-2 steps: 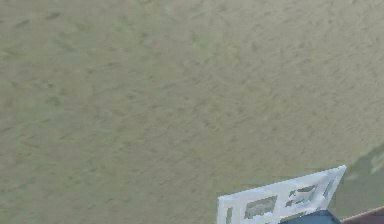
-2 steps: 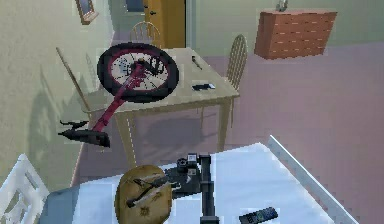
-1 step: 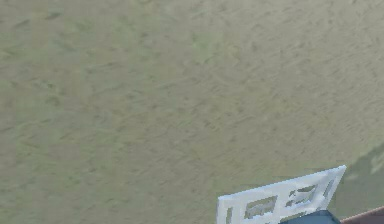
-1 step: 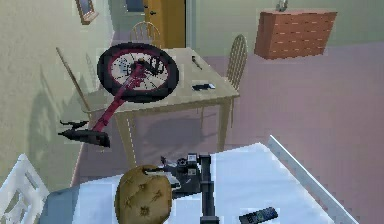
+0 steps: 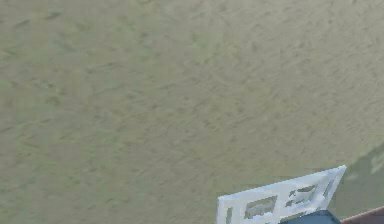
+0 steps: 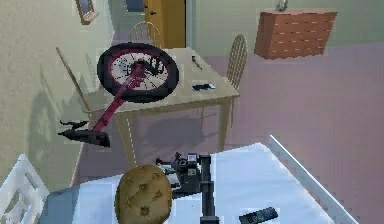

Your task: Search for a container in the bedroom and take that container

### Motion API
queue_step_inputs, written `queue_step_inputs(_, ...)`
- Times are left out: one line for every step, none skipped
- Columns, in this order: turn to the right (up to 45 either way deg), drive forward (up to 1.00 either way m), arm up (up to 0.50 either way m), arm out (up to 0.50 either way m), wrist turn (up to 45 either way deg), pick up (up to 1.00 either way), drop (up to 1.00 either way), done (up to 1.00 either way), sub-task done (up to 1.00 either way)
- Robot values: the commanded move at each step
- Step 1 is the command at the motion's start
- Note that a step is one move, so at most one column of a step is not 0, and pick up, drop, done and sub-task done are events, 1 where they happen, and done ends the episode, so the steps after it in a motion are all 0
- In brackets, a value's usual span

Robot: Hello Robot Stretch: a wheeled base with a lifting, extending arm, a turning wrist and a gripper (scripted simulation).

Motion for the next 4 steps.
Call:
queue_step_inputs(0.0, 0.0, -0.3, 0.0, 0.0, 0.0, 0.0, 0.0, 0.0)
queue_step_inputs(0.0, 0.0, 0.0, 0.0, 0.0, 1.0, 0.0, 0.0, 0.0)
queue_step_inputs(0.0, 0.0, 0.1, 0.0, 0.0, 0.0, 0.0, 0.0, 0.0)
queue_step_inputs(0.0, 0.0, 0.0, 0.0, 0.0, 0.0, 0.0, 1.0, 0.0)
